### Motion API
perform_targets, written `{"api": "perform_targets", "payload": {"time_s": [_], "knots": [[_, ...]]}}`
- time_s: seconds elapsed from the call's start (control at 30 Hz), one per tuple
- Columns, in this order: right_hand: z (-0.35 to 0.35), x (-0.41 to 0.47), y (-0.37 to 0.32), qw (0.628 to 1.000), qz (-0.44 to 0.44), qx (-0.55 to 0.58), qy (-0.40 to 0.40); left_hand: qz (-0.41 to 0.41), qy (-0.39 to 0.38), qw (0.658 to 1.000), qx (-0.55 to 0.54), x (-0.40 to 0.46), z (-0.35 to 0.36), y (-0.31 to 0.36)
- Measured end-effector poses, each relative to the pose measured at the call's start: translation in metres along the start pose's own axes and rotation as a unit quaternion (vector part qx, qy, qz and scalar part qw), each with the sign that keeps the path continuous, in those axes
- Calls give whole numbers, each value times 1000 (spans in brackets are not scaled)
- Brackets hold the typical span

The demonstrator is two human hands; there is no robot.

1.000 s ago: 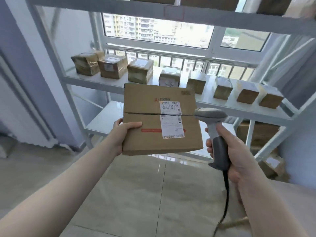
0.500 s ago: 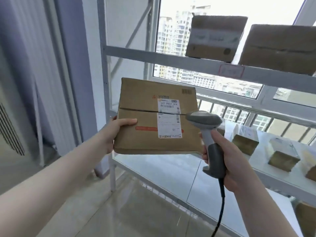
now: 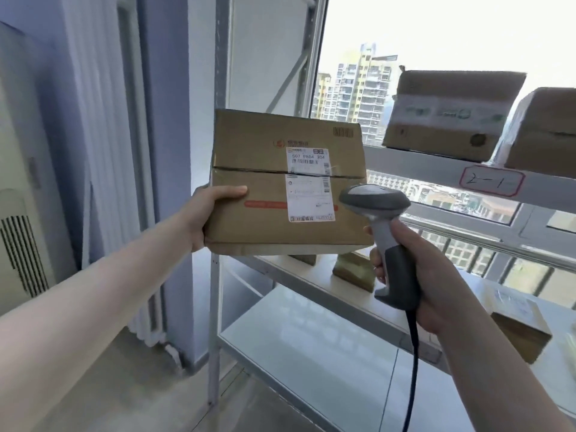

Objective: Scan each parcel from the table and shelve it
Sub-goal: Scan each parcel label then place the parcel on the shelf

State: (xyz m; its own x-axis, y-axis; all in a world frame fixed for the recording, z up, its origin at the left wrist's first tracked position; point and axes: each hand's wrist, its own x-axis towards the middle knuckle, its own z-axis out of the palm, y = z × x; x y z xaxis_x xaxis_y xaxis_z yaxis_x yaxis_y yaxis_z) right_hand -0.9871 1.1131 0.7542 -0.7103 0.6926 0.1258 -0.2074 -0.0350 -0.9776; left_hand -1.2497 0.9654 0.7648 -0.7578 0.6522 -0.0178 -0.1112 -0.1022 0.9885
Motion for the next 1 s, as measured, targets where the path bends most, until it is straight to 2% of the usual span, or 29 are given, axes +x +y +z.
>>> {"api": "perform_targets", "payload": {"time_s": [0.2, 0.47, 0.7, 1.0], "knots": [[45, 40, 7, 999, -34, 13, 30, -4, -47, 998, 29, 56, -37, 27], [91, 77, -12, 994, -92, -2, 59, 33, -108, 992, 61, 116, -62, 82], [98, 100, -32, 990, -107, -22, 93, 29, -157, 985, 63, 160, -42, 124], [76, 126, -43, 987, -128, -33, 92, -21, -151, 977, 146, 209, -4, 180]]}}
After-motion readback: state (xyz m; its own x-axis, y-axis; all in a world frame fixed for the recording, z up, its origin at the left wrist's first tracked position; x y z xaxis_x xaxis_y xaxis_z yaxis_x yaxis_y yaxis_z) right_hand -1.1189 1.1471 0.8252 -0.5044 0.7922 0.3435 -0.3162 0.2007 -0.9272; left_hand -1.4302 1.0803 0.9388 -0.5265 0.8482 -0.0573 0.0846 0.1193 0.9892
